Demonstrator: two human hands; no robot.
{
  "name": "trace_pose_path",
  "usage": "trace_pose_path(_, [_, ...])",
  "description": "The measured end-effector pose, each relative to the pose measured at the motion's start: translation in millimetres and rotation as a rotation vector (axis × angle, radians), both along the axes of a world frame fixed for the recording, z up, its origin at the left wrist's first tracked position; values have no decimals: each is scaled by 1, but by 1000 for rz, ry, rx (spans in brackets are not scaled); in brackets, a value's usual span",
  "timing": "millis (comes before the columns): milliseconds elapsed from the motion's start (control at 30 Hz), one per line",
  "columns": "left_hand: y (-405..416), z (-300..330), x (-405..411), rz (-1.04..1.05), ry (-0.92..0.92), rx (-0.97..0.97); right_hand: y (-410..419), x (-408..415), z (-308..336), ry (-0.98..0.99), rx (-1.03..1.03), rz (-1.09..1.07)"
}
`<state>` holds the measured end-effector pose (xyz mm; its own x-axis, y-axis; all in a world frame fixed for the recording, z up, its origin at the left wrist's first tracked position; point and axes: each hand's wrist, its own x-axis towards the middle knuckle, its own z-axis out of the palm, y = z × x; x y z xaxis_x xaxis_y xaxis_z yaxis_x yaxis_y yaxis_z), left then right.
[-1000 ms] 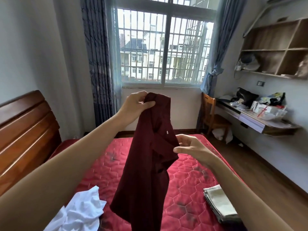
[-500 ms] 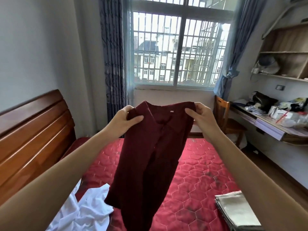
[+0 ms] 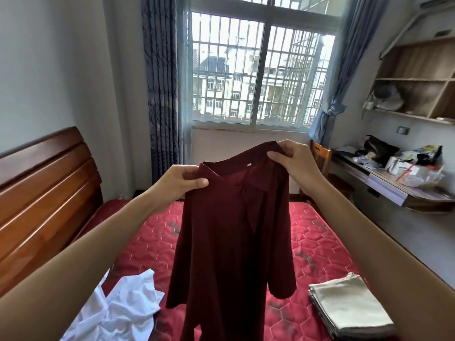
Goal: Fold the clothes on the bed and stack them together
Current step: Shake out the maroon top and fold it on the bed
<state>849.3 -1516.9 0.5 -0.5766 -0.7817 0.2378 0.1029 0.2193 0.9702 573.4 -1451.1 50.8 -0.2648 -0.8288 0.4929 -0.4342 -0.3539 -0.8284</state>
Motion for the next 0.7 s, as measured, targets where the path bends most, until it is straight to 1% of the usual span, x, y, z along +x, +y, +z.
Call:
trace_pose_path(133, [0, 4, -10, 80, -53, -59, 5, -11, -3, -27, 17, -17])
trace_pose_path(200, [0, 7, -17, 127, -51, -73, 6, -15, -5, -42, 13, -40])
trace_pose_path(300, [1, 11, -25, 155, -34, -28, 5, -17, -7, -28, 12, -91])
trace_pose_path(467, [-1, 17, -37, 244, -46, 131, -1, -17, -10, 47, 21, -198])
trace_pose_path(600, [-1, 22, -40, 271, -128, 128, -8, -13, -11, 75, 54, -246])
trace_pose_path(700, [1, 21, -41, 276, -151, 106, -13, -5, -14, 79, 64, -286])
